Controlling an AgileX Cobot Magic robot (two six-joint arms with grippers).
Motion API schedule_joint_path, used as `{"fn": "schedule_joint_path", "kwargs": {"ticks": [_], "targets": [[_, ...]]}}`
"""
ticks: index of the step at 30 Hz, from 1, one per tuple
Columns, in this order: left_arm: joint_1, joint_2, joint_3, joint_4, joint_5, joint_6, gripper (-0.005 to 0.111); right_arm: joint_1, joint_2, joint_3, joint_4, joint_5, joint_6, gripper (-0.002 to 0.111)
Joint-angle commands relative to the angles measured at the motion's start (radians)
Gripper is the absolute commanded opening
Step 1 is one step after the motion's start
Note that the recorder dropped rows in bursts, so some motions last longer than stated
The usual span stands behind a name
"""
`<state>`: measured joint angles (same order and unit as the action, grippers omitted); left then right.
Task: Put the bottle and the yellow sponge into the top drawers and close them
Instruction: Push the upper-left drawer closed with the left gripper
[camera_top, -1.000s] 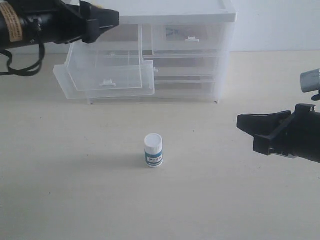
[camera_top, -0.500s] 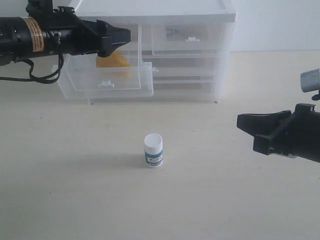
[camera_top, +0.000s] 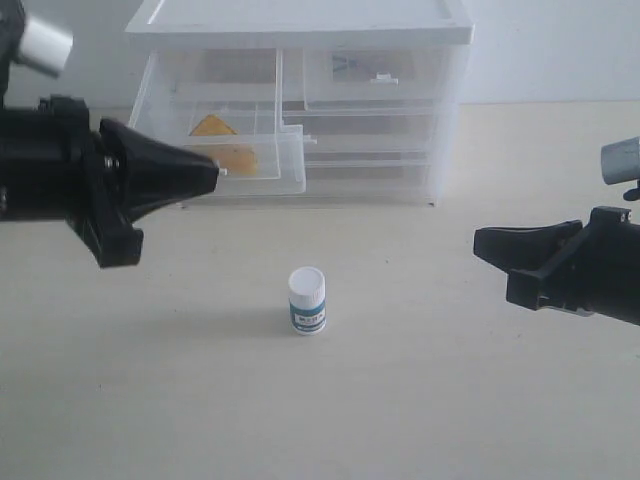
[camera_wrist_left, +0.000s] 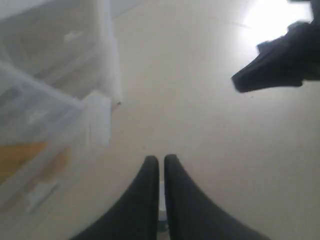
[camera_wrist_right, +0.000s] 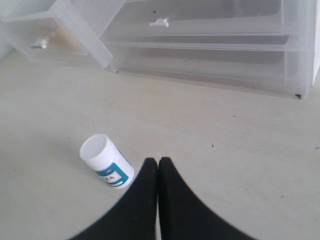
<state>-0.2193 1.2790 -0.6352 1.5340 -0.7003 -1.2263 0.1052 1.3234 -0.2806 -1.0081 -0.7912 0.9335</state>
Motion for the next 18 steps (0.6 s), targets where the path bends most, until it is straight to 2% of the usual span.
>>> {"fn": "schedule_joint_path", "kwargs": {"ticks": [1, 4, 6, 12, 18], "targets": [[-0.002, 0.066, 0.089, -0.226, 0.173, 0.242, 0.004, -0.003, 0.000, -0.006, 0.004, -0.012, -0.001, 0.000], [-0.002, 0.185, 0.050, -0.375, 0.250, 0.394, 0.004, -0.003, 0.000, -0.006, 0.004, -0.013, -0.003, 0.000], [-0.002, 0.223, 0.024, -0.394, 0.265, 0.451, 0.004, -0.003, 0.000, -0.006, 0.004, -0.013, -0.003, 0.000], [-0.002, 0.196, -0.005, -0.405, 0.191, 0.441, 0.004, -0.003, 0.000, -0.006, 0.004, -0.013, -0.003, 0.000], [-0.002, 0.142, -0.058, -0.447, 0.289, 0.443, 0.004, -0.003, 0.000, -0.006, 0.004, -0.013, -0.003, 0.000]]}}
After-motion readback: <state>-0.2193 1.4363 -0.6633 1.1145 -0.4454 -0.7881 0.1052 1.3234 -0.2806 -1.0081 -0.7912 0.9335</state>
